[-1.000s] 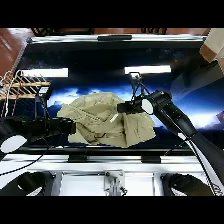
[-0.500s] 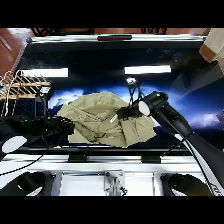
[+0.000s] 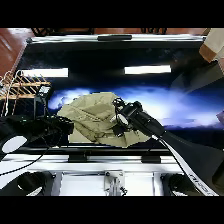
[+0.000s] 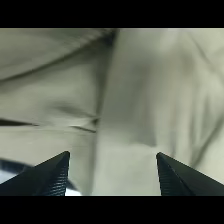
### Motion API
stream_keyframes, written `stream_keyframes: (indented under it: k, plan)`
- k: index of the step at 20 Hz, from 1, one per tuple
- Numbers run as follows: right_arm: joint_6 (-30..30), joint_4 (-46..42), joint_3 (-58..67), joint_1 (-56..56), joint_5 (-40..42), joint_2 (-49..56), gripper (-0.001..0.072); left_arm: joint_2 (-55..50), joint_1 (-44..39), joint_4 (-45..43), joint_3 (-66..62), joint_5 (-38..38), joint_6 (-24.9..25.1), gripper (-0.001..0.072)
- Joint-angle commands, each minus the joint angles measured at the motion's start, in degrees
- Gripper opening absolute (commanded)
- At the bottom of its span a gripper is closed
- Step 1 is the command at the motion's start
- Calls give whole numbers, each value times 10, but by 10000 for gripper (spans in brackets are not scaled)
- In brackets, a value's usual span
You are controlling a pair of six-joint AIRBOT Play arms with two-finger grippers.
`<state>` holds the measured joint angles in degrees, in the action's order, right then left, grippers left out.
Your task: Fold the shirts.
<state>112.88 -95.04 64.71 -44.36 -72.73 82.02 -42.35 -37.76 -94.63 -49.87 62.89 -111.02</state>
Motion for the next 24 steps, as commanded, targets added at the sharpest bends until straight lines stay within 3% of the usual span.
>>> stream_keyframes:
  k: [1, 4, 5, 7, 8, 12, 16, 21, 24]
  plan:
    - [85, -72, 0, -5, -17, 14, 640, 0, 0, -1, 0, 0, 0, 43]
    - [95, -77, 0, -5, -17, 28, 632, 0, 0, -1, 0, 0, 0, 43]
    - [95, -72, 0, -5, -18, 32, 538, 0, 0, -1, 0, 0, 0, 43]
    - [95, -80, 0, -4, -35, 31, 87, 0, 0, -1, 0, 0, 0, 44]
    - [95, -93, 0, -5, -47, 26, 53, 0, 0, -1, 0, 0, 0, 43]
    - [80, -202, 41, -5, -77, -44, 54, 0, 0, -24, -3, -5, -3, 44]
    - [32, -279, 143, -5, -17, -185, 54, 2, 44, -31, -79, -9, -18, 44]
    - [13, -191, 205, -5, 76, -346, 53, 8, 111, -31, -291, -75, -17, 44]
    - [12, -129, 205, -5, 80, -398, 53, 8, 117, -34, -405, -87, -10, 44]
